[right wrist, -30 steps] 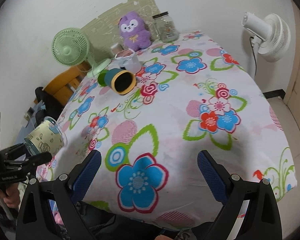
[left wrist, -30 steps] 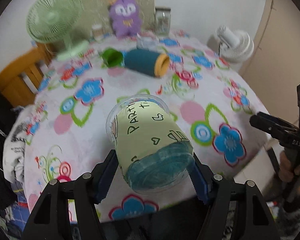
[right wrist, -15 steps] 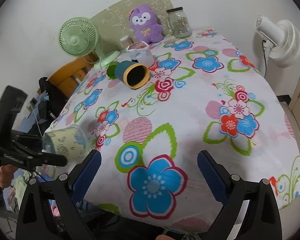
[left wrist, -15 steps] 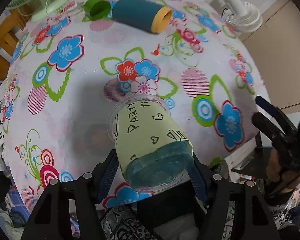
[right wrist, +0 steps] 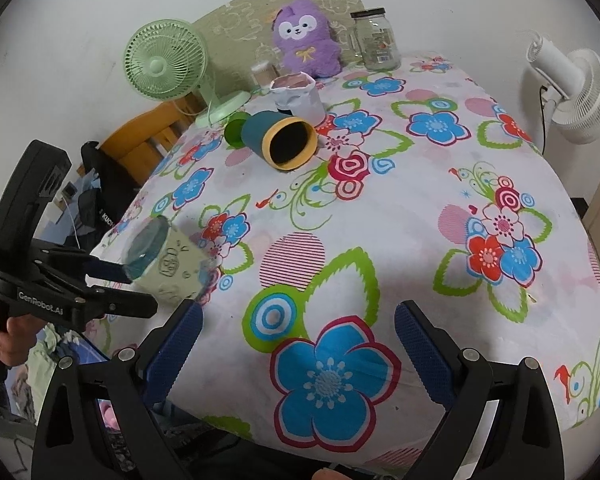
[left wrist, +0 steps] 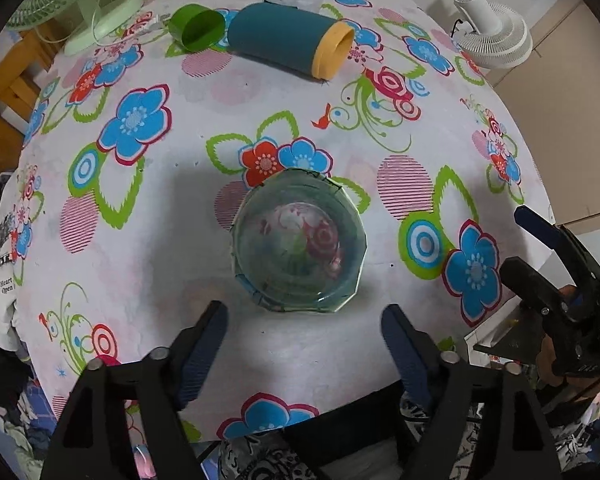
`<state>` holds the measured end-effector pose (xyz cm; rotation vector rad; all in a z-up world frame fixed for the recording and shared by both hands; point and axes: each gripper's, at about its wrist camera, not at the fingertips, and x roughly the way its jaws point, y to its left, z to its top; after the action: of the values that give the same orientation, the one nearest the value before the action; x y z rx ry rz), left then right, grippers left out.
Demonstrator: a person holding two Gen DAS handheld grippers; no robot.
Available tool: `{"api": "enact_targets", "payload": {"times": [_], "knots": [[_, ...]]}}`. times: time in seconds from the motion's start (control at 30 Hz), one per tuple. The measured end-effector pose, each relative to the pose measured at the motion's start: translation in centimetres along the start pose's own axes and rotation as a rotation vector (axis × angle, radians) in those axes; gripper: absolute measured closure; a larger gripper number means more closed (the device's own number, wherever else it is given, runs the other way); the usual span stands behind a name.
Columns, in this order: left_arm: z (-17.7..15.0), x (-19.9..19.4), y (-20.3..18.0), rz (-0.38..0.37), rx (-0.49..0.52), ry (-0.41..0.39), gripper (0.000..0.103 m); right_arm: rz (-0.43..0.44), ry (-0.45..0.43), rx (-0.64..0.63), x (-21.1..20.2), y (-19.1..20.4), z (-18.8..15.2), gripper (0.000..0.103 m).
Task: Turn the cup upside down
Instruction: 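Lower the cup rim-down onto the tablecloth and open the left gripper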
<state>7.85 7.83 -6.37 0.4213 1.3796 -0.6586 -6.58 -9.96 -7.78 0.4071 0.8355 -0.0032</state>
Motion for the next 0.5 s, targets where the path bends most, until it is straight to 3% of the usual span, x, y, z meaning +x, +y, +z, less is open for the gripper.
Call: {"api": "enact_targets", "payload": {"times": [0.5], "knots": [[-0.9, -2.9, 0.8, 0.015, -0.013, -0.084, 0.006, -0.024, -0.004, -0.054, -0.1, 2.3, 0.7, 0.005]]}}
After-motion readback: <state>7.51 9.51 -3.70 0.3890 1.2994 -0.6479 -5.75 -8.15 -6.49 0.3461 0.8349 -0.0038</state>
